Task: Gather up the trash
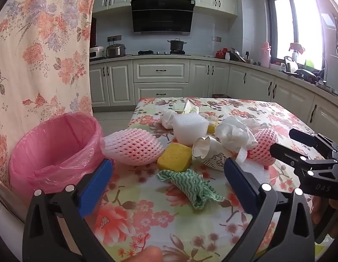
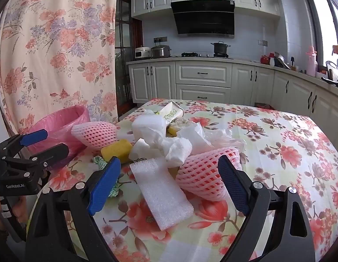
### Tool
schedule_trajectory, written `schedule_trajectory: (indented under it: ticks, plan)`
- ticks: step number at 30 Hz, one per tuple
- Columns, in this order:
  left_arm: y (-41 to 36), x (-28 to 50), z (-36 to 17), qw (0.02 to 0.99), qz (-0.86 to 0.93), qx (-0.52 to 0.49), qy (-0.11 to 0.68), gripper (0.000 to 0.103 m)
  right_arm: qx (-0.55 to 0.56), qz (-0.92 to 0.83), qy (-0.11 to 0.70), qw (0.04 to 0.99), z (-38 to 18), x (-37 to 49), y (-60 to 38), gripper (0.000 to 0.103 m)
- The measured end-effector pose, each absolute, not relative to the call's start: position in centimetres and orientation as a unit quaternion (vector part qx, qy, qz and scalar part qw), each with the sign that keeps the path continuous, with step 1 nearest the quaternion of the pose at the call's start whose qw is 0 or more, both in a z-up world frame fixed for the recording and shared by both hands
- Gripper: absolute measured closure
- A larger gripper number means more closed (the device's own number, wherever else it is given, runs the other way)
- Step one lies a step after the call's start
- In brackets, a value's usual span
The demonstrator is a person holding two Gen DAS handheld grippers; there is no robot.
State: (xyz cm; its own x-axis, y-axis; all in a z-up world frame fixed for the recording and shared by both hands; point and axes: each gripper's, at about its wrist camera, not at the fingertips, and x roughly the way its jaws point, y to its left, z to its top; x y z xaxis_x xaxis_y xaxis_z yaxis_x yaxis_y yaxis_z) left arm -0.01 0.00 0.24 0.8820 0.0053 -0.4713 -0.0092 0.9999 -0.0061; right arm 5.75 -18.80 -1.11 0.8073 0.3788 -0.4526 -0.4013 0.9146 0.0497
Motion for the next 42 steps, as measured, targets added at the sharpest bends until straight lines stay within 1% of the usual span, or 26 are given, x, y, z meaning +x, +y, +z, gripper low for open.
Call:
schedule_trajectory:
  ticks: [42]
  plan:
    - [0.49, 0.04, 0.04, 0.970, 0.009, -0.002, 0.243, 0.005, -0.023, 0.205, 0.233, 0.950, -0.97, 5.58, -18.75, 0.019]
